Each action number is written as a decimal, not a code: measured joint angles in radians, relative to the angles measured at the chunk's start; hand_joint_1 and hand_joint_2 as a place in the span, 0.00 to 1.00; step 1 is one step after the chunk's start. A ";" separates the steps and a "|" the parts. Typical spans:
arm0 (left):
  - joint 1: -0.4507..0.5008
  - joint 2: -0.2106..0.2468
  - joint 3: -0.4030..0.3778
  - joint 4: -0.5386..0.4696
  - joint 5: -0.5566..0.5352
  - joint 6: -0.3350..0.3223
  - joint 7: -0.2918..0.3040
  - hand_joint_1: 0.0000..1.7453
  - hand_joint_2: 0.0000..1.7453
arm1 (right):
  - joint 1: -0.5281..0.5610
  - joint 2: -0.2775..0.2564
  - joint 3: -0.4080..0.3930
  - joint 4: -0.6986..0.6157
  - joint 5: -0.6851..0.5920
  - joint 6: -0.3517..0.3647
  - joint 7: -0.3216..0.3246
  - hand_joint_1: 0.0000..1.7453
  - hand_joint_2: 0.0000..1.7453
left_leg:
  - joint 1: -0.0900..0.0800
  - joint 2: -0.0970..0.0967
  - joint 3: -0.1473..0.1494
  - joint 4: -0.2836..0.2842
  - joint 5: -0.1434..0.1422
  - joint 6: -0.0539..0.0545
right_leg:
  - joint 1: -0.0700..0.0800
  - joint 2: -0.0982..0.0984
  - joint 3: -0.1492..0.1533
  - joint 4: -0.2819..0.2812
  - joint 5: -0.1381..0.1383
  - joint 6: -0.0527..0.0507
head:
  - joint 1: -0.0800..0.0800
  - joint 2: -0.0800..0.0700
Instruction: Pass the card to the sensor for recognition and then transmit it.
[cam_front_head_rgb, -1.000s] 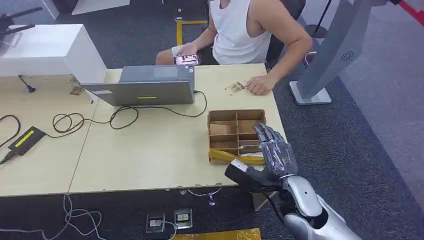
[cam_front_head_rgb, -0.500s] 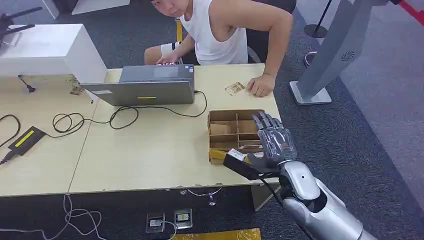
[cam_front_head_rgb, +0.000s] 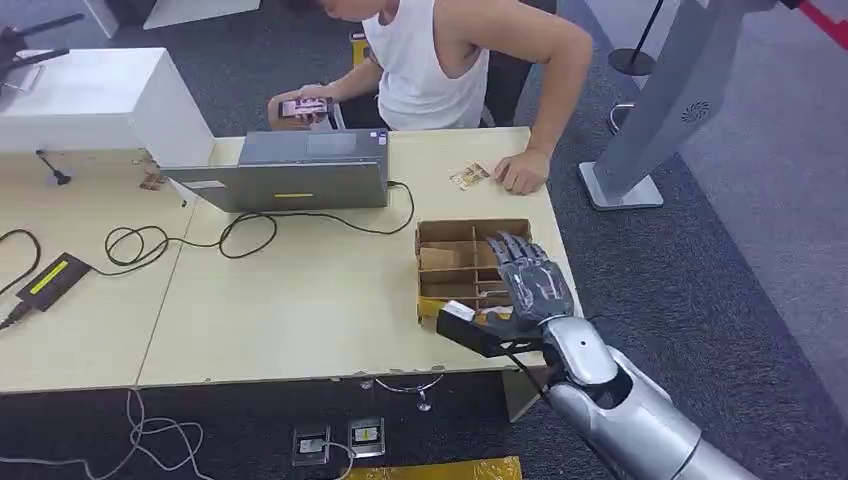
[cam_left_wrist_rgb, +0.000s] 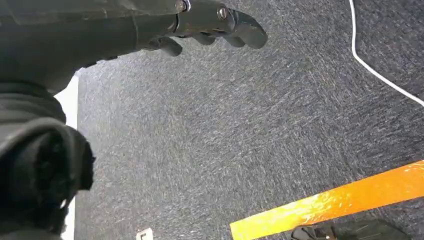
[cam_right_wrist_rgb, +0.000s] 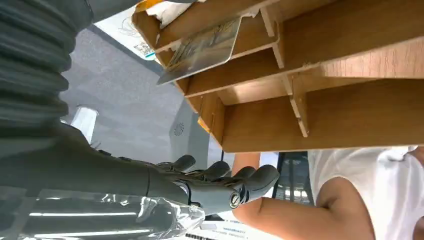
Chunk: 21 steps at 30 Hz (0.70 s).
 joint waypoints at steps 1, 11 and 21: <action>0.000 0.000 0.000 0.000 0.000 0.000 0.000 0.00 0.00 | -0.001 0.002 0.001 0.004 0.000 0.000 0.000 0.00 1.00 | 0.000 0.000 0.000 0.000 0.000 0.000 | 0.000 0.000 0.000 0.000 0.000 0.000 | 0.000 0.000; 0.000 0.000 0.000 0.000 0.000 0.000 0.000 0.00 0.00 | -0.004 0.010 0.020 0.028 0.000 -0.001 0.000 0.00 1.00 | 0.000 0.000 0.000 0.000 0.000 0.000 | 0.000 0.000 0.000 0.000 0.000 0.000 | 0.000 0.000; 0.007 0.002 0.000 0.000 0.016 0.001 -0.007 0.00 0.00 | -0.017 0.026 0.041 0.075 -0.026 -0.003 -0.021 0.00 1.00 | 0.000 0.000 0.000 0.000 0.000 0.000 | 0.000 0.000 0.000 0.000 0.000 0.000 | 0.000 0.000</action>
